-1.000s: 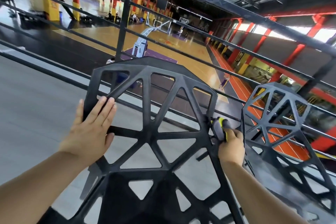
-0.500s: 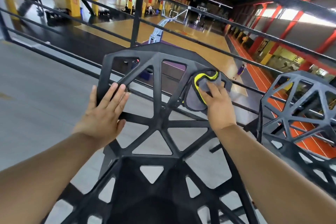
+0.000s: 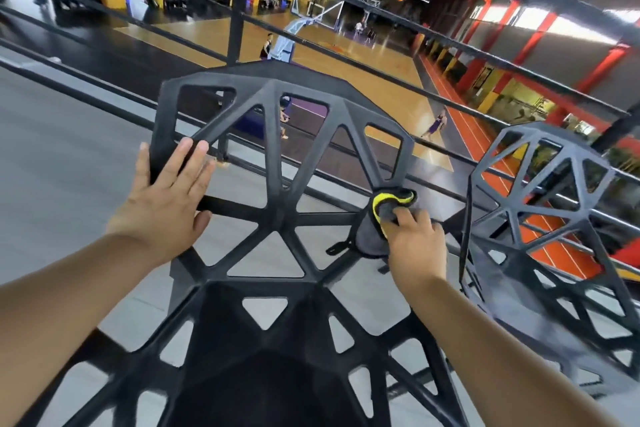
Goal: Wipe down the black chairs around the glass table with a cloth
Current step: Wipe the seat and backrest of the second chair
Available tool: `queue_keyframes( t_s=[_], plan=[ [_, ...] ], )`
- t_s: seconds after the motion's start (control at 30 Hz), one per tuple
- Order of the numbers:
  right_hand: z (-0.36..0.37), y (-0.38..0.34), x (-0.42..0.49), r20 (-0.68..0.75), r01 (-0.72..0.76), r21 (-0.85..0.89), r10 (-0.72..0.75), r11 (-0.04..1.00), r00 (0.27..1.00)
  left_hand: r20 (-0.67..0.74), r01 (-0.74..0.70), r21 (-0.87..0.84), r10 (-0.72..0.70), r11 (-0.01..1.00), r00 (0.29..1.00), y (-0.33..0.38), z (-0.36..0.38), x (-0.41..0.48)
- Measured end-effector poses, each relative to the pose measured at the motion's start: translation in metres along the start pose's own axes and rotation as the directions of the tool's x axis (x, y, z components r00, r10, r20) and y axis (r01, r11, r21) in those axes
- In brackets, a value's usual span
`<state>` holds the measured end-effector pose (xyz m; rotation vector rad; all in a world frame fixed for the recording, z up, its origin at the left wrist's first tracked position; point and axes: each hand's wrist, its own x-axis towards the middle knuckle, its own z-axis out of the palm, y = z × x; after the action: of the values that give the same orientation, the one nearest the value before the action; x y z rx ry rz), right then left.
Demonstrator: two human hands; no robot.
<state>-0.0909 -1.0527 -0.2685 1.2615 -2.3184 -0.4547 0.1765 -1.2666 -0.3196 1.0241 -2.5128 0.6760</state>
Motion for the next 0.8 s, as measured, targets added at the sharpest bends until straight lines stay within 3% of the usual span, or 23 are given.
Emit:
queue_keyframes(
  t_s=[0.03, 0.23, 0.3, 0.4, 0.5, 0.57, 0.8],
  plan=[
    [0.0, -0.005, -0.001, -0.035, -0.013, 0.027, 0.014, 1.0, 0.999, 0.009, 0.004, 0.027, -0.004, 1.0, 1.0, 0.0, 0.0, 0.0],
    [0.028, -0.05, -0.005, 0.068, -0.135, 0.088, 0.13, 0.987, 0.989, 0.02, 0.004, 0.029, -0.004, 1.0, 1.0, 0.0, 0.003, 0.001],
    [0.036, -0.065, -0.01, 0.107, -0.092, 0.078, 0.083, 0.993, 0.991, 0.024, -0.004, 0.011, 0.003, 1.0, 1.0, 0.0, 0.004, 0.001],
    [0.052, -0.1, -0.027, 0.14, 0.027, 0.208, -0.057, 0.978, 0.988, 0.014, -0.004, 0.011, 0.004, 1.0, 1.0, 0.0, 0.006, -0.001],
    [0.066, -0.126, -0.036, 0.213, -0.045, 0.32, -0.026, 0.946, 0.977, 0.005, -0.006, 0.03, 0.005, 1.0, 1.0, -0.001, 0.007, -0.001],
    [0.069, -0.131, -0.038, 0.202, -0.083, 0.33, 0.015, 0.94, 0.979, 0.017, -0.008, 0.032, 0.007, 0.999, 1.0, -0.001, 0.007, 0.0],
    [0.063, -0.129, -0.041, 0.328, 0.049, 0.259, -0.136, 0.965, 0.935, 0.002, -0.001, 0.013, 0.001, 1.0, 1.0, -0.001, 0.006, 0.0]
  ],
)
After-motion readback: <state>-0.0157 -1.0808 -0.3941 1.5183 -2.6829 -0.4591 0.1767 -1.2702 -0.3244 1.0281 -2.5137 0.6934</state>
